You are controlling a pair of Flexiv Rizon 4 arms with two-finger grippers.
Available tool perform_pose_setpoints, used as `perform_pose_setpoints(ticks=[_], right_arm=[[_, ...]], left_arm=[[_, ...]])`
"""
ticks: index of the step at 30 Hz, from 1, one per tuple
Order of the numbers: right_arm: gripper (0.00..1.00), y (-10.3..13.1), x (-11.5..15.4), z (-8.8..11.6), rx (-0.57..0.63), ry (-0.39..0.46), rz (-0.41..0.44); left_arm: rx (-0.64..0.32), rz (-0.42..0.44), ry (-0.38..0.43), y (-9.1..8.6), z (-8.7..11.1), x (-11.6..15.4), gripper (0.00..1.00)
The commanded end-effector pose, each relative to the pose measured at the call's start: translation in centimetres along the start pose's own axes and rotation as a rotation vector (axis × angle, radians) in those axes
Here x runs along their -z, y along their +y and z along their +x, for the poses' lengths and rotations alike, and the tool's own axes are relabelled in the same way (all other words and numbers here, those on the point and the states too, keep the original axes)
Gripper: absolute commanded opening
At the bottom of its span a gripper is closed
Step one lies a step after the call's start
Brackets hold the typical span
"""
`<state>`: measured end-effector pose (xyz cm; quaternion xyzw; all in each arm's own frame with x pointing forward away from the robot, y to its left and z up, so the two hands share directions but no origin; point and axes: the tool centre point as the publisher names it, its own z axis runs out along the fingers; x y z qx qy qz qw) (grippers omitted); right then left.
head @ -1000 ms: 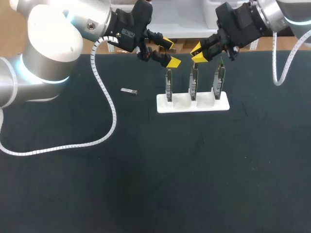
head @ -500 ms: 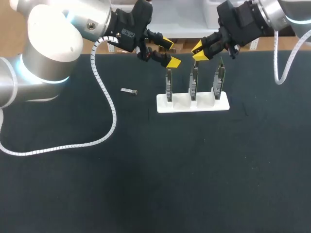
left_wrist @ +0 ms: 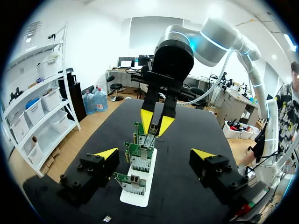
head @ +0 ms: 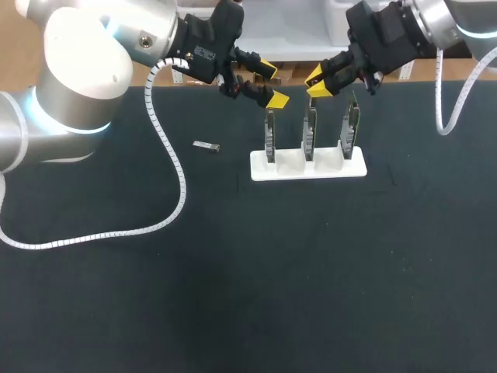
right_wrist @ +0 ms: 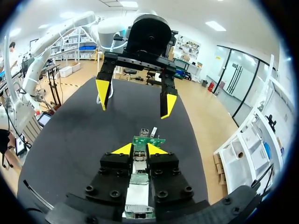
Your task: Pick up the optical module with the left hand, and insert it into the network port with the right hand.
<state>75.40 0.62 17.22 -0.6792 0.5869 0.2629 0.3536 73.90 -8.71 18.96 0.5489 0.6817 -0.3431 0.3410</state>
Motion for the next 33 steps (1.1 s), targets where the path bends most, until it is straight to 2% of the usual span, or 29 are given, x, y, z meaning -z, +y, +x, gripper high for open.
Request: perform_pose_setpoints(ticks=[1, 15, 22, 33], right_arm=[[0.0, -0.17, -0.18, 0.19, -0.004, 0.003, -0.001], [0.0, -0.24, -0.31, 0.46, -0.014, 0.009, -0.011], [0.0, -0.42, 0.09, -0.08, -0.005, -0.011, 0.008], [0.0, 0.1, -0.38, 0.82, -0.036, -0.016, 0.012]], left_arm=[[0.003, -0.003, 0.006, -0.06, -0.11, 0.0, 1.0], [0.003, -0.003, 0.006, -0.06, -0.11, 0.0, 1.0], [0.003, -0.003, 0.006, -0.06, -0.11, 0.0, 1.0], [0.003, -0.003, 0.006, -0.06, -0.11, 0.0, 1.0]])
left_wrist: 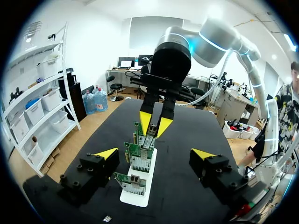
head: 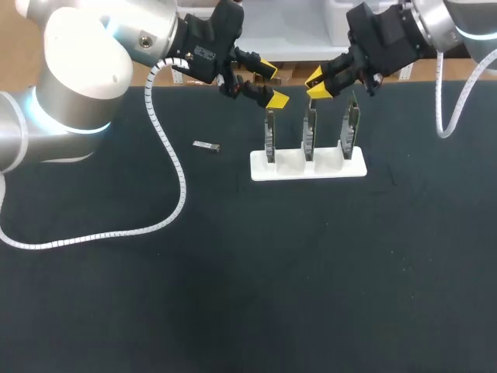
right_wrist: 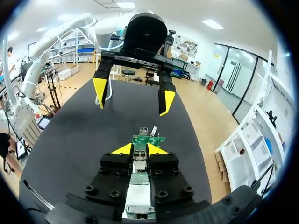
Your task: Pick up the optical module with the left hand, and insert it into the network port with the right hand.
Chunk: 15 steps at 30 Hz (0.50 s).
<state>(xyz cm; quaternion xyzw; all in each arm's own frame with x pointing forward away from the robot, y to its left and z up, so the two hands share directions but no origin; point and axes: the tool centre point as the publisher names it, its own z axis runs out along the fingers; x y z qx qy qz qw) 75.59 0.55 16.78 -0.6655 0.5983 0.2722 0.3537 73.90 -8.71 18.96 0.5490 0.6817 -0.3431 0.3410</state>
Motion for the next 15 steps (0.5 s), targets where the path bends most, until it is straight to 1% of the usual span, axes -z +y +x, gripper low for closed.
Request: perform_pose_setpoints(ticks=[1, 6, 15], right_arm=[[0.0, 0.18, -0.12, 0.43, 0.001, -0.001, 0.011], [0.0, 0.06, 0.25, 0.23, 0.002, -0.009, 0.022], [0.0, 0.12, 0.16, -0.31, 0.034, -0.008, 0.017]], left_arm=[[0.003, -0.003, 0.006, -0.06, -0.11, -0.01, 1.0], [0.003, -0.003, 0.006, -0.06, -0.11, -0.01, 1.0], [0.003, -0.003, 0.006, -0.06, -0.11, -0.01, 1.0]])
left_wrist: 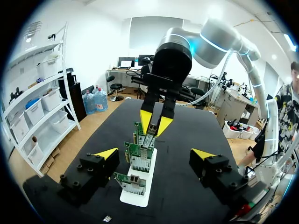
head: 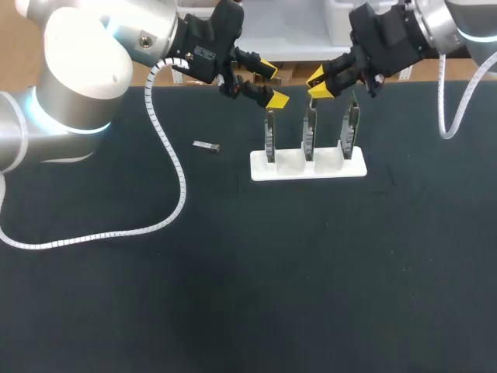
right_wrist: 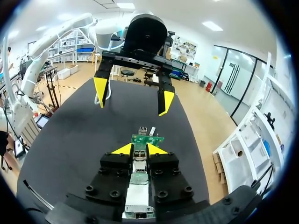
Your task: Pick up the optical module with the left hand, and insert it into the network port with the right hand.
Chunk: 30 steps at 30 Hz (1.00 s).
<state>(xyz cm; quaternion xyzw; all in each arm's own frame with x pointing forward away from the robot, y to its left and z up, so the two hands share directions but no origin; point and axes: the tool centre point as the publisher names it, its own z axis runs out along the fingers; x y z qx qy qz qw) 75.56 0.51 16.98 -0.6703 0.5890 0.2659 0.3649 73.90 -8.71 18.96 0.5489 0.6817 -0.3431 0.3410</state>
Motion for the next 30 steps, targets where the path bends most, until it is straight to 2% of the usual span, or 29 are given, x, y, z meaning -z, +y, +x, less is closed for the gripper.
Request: perform_pose_setpoints(ticks=[1, 14, 30], right_arm=[[0.0, 0.1, 0.0, -0.2, 0.008, 0.002, 0.003], [0.0, 0.2, -0.2, -0.1, 0.061, 0.038, 0.005], [0.0, 0.0, -0.5, 0.8, 0.023, 0.026, 0.006]], left_arm=[[0.003, -0.003, 0.006, -0.1, -0.1, 0.0, 1.0], [0.003, -0.003, 0.006, -0.1, -0.1, 0.0, 1.0], [0.003, -0.003, 0.006, -0.1, -0.1, 0.0, 1.0]])
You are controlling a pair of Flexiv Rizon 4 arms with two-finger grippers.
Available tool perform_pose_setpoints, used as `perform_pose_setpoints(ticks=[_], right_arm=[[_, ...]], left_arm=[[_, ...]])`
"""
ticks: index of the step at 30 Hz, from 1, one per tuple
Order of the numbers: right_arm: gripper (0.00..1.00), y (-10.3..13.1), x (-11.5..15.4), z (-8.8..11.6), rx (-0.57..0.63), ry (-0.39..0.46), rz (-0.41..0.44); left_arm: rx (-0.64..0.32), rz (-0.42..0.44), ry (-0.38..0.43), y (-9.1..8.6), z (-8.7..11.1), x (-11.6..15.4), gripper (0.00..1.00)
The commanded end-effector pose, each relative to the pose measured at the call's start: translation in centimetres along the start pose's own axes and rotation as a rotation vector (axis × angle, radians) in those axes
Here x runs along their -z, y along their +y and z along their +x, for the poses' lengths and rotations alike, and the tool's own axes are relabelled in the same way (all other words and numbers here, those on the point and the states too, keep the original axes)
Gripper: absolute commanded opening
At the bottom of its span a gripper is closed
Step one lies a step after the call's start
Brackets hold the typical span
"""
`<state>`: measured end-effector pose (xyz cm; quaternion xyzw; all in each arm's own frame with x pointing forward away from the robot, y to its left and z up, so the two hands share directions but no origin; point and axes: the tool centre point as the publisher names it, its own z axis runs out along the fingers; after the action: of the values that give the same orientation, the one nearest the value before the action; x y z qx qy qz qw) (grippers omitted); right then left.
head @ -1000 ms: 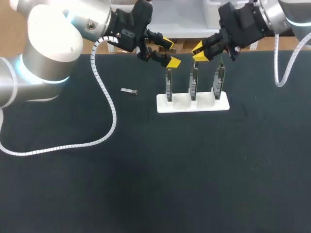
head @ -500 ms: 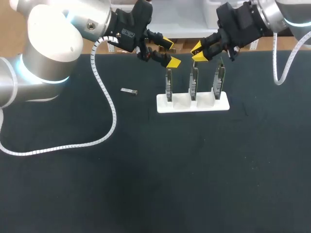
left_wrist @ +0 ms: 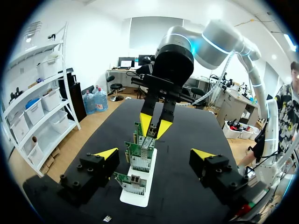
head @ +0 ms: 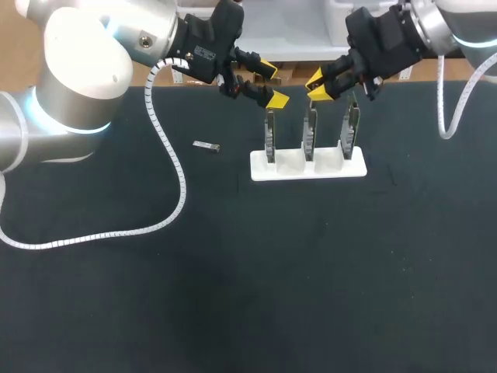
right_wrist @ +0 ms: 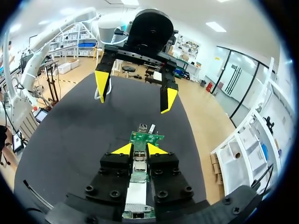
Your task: Pick up the optical module with the left hand, and insert it into the network port with the right hand.
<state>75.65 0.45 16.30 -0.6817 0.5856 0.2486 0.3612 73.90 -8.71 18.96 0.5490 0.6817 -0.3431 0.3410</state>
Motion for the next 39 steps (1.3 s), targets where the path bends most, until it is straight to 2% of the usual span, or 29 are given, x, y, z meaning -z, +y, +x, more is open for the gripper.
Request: perform_pose_setpoints(ticks=[1, 39], right_arm=[[0.0, 0.03, -0.14, 0.26, -0.007, -0.007, 0.0], [0.0, 0.12, -0.75, 0.89, -0.006, 0.022, -0.01]], left_arm=[[0.003, -0.003, 0.006, -0.06, -0.11, 0.0, 1.0], [0.003, -0.003, 0.006, -0.06, -0.11, 0.0, 1.0]])
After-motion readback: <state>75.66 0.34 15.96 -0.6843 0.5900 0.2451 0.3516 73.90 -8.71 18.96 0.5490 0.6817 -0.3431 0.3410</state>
